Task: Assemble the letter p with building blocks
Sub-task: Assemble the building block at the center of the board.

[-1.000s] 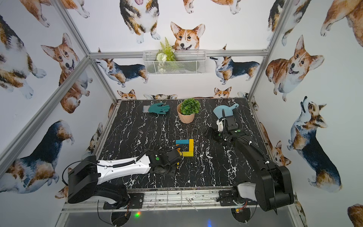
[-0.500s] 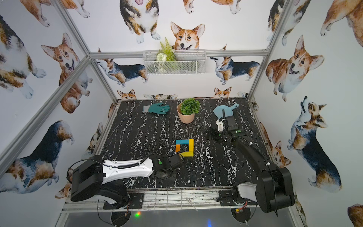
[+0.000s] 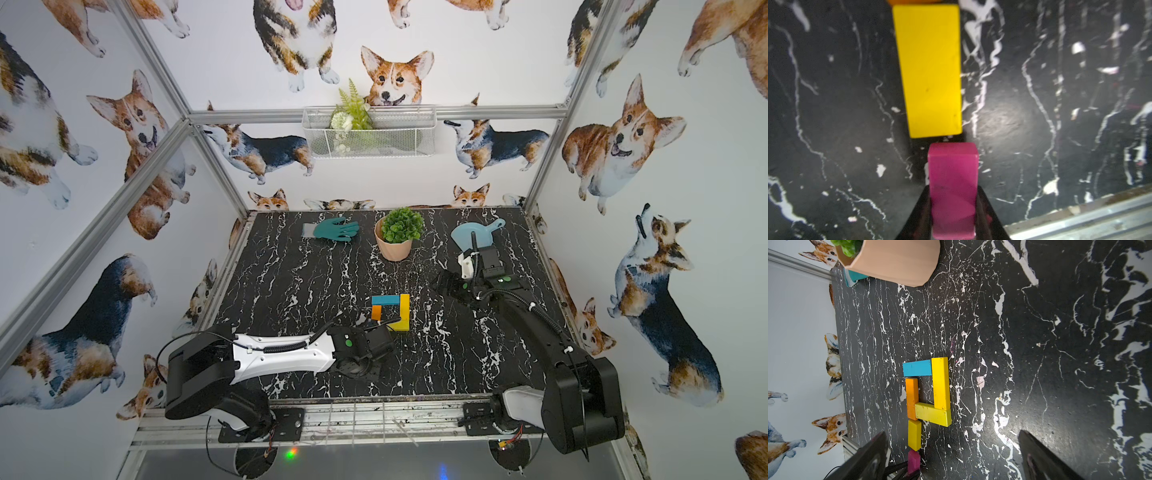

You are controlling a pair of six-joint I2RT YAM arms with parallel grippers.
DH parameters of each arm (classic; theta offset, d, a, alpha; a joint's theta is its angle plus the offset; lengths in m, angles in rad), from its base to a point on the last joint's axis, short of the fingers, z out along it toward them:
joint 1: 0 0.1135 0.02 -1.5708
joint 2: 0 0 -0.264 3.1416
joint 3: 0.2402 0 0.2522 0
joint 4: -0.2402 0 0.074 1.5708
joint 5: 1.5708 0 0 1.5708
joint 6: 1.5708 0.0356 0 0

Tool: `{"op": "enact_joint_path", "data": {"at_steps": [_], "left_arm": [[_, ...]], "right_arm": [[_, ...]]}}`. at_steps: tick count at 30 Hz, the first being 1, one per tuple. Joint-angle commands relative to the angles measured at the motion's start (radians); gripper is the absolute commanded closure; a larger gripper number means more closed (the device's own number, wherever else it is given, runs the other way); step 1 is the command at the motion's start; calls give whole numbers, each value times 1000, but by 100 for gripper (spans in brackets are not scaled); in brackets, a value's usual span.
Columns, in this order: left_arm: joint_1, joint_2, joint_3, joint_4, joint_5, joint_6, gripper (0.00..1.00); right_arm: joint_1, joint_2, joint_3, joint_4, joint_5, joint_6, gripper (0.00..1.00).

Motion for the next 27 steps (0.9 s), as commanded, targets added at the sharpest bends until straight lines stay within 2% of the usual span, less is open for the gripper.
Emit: {"op": "enact_joint_path", "data": {"at_steps": [1, 17, 27], "left_arm": [[0, 19, 15, -17, -9, 11, 69], [4, -4, -13, -31, -30, -38, 69], [7, 20, 6, -53, -39, -21, 69]], "right_arm": [[-1, -2, -2, -4, 0, 4, 1], [-1, -7, -9, -2, 3, 0, 1], [-1, -9, -7, -7, 1, 2, 0]]}}
